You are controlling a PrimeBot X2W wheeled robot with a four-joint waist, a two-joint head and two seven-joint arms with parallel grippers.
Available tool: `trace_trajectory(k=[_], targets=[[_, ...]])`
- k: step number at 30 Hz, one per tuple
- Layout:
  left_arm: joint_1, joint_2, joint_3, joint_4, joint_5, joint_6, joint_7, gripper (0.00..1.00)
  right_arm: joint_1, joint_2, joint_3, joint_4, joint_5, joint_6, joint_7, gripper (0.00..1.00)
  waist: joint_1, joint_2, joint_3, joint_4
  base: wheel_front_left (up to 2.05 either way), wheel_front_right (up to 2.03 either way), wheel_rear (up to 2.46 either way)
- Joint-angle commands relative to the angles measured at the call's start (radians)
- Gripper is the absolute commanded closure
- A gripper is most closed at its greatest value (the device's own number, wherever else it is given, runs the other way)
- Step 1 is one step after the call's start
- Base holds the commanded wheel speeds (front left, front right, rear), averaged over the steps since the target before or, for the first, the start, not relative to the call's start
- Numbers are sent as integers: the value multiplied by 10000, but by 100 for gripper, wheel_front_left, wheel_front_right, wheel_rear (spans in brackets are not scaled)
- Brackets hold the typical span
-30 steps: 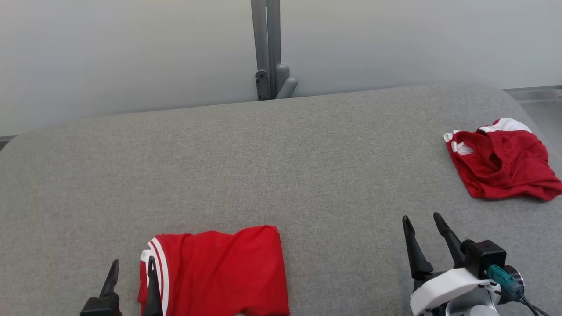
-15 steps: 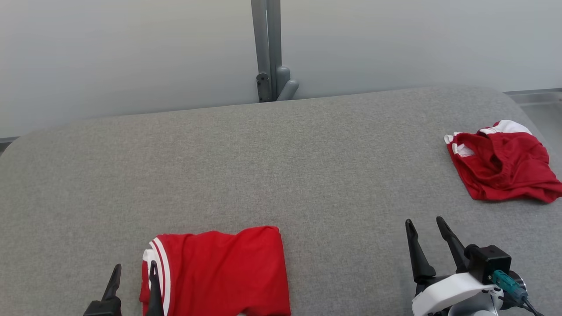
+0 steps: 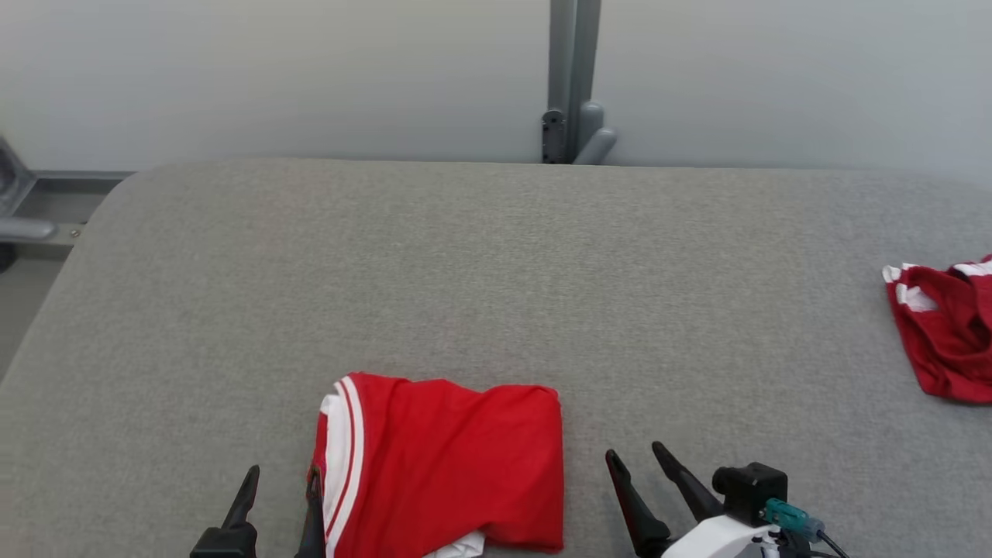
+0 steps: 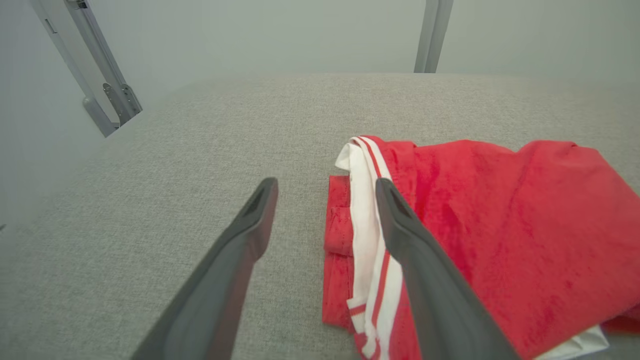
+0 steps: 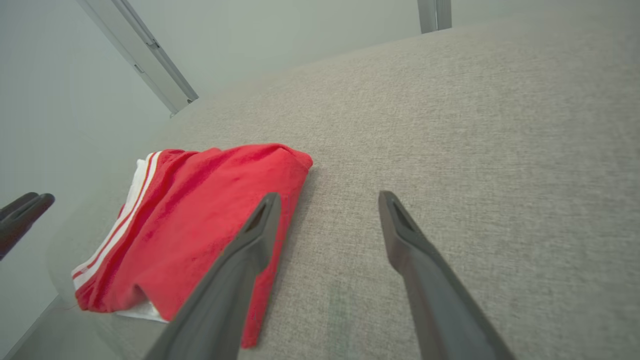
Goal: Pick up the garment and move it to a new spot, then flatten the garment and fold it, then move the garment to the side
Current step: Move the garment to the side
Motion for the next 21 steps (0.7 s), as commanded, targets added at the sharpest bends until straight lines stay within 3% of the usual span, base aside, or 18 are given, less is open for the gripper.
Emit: trace_trajectory(k=[1,9,16,17,19,21], targets=[[-123,39,28,9,86,-48,7,0,-148,-46,103,103,195,-2,-24,0,0,97,146,914,0,0,0],[-24,35,162,29,235,-133,7,0,-1189,-41,860,1421,1195,-2,47,0,0,97,344,2048,0,0,0],[-155,35,80,17,82,-119,7,0,-1844,-39,1205,2704,2159,-1,511,0,0,97,491,2368,0,0,0],[-189,38,89,-9,26,-76,7,0,-1926,-45,1293,2823,2180,-2,502,51,0,97,500,2370,0,0,0],[-268,32,32,-87,-41,-37,7,0,-2023,-47,1412,3012,2375,-2,449,100,0,97,511,2351,0,0,0],[-262,32,-24,-139,-42,-15,7,0,-2163,-51,1412,3194,2283,-2,307,100,0,97,515,2279,0,0,0]])
